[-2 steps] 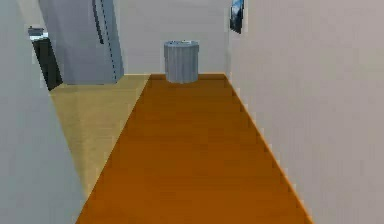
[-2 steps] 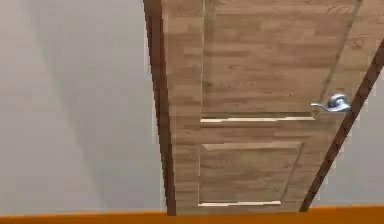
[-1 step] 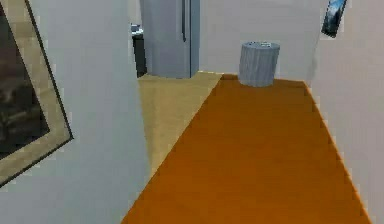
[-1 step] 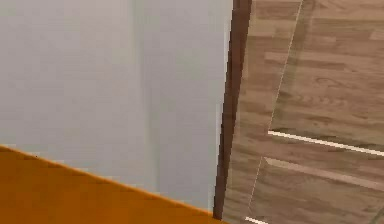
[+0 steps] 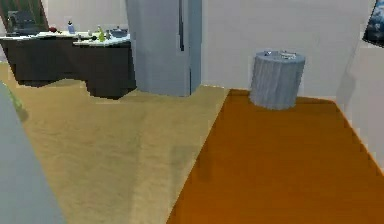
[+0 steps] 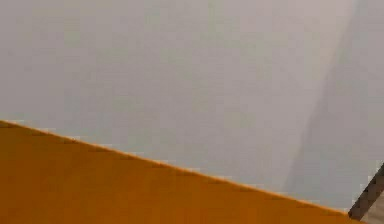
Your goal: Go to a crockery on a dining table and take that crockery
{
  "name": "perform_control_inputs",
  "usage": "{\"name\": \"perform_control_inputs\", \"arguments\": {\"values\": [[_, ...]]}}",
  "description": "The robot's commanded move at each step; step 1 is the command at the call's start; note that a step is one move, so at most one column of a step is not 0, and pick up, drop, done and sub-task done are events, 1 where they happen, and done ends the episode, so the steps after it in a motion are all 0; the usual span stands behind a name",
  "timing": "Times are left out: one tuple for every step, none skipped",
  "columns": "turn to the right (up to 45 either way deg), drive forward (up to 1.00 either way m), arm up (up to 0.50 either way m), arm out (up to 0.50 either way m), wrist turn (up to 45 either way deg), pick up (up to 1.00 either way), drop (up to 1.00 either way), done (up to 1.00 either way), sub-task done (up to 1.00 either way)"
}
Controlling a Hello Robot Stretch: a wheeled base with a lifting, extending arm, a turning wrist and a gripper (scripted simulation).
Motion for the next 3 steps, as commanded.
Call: {"name": "perform_control_inputs", "arguments": {"values": [[-12.0, 0.0, 0.0, 0.0, 0.0, 0.0, 0.0, 0.0, 0.0], [0.0, 0.2, 0.0, 0.0, 0.0, 0.0, 0.0, 0.0, 0.0], [6.0, 0.0, 0.0, 0.0, 0.0, 0.0, 0.0, 0.0, 0.0]]}}
